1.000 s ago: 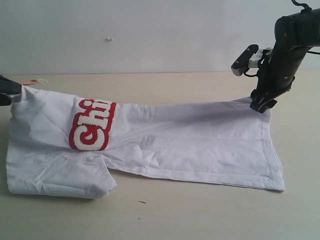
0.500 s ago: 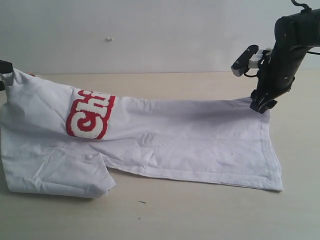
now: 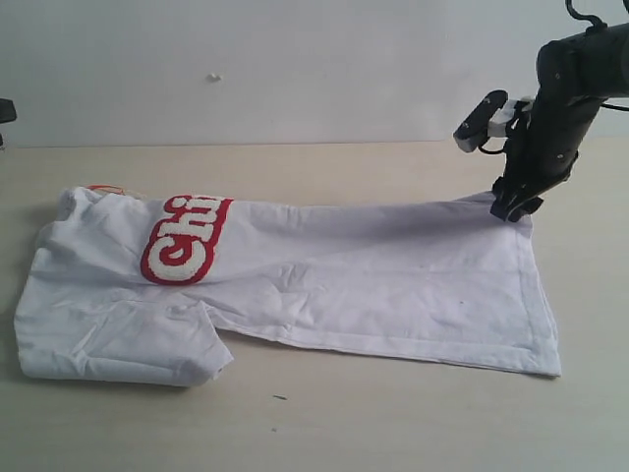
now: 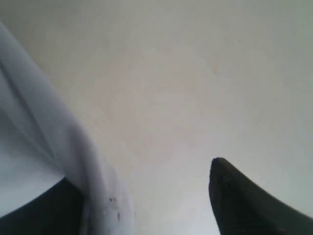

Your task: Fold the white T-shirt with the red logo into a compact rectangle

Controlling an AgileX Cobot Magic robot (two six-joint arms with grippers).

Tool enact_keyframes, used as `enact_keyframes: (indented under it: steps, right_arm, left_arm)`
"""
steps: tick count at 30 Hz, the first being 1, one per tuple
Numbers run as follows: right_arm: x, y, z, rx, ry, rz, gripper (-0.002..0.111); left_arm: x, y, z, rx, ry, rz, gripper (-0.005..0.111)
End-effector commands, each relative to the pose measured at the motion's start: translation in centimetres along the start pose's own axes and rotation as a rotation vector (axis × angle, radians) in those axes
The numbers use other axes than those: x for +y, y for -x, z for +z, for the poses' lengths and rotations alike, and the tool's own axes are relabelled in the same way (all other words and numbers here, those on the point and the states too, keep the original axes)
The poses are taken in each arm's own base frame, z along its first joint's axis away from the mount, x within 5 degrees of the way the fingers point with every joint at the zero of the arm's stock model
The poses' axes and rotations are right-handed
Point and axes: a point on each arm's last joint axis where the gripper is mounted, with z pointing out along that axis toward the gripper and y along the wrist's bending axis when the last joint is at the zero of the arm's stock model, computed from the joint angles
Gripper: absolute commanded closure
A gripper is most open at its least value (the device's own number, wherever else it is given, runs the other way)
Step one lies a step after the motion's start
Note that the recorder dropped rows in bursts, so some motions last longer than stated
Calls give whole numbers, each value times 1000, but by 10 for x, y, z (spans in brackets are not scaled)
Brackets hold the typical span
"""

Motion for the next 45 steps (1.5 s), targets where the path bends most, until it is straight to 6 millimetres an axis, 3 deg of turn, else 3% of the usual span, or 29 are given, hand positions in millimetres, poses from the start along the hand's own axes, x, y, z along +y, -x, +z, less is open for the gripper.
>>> enact_keyframes:
  steps: [1,6,10,13,16,19,26,33,39,45]
  right_arm:
    - [-6,3,-9,-50,-26,40,47]
    - [-4,-3,-13,35,19,61,47]
    - [-10,10,-33,-3,86,184,47]
    - [-11,18,-40,-61,111,179,47]
    - [-15,14,-40,-77,151,182,47]
    - [-22,7,-46,-89,298,226,47]
    - [-61,-17,-65,-228,492,455,47]
    - [-71,-31,-44,-222,594,620,47]
    - [-68,-28,-38,-228,637,667,48]
    - [-81,-12,-62,-366,676,718,48]
  left_arm:
    - [-21,-10,31,129,-65,157,28]
    - [-43,-42,78,441,-47,315,28]
    - [-52,-53,102,535,23,397,28]
    - [-45,-61,103,652,130,446,28]
    - [-42,-62,102,676,166,444,28]
    - [-42,-61,102,675,168,443,28]
    - [-42,-61,102,672,175,429,29]
    - [-42,-62,102,673,174,424,29]
    - [-42,-62,102,673,175,422,29]
    - [-42,-62,102,673,175,422,29]
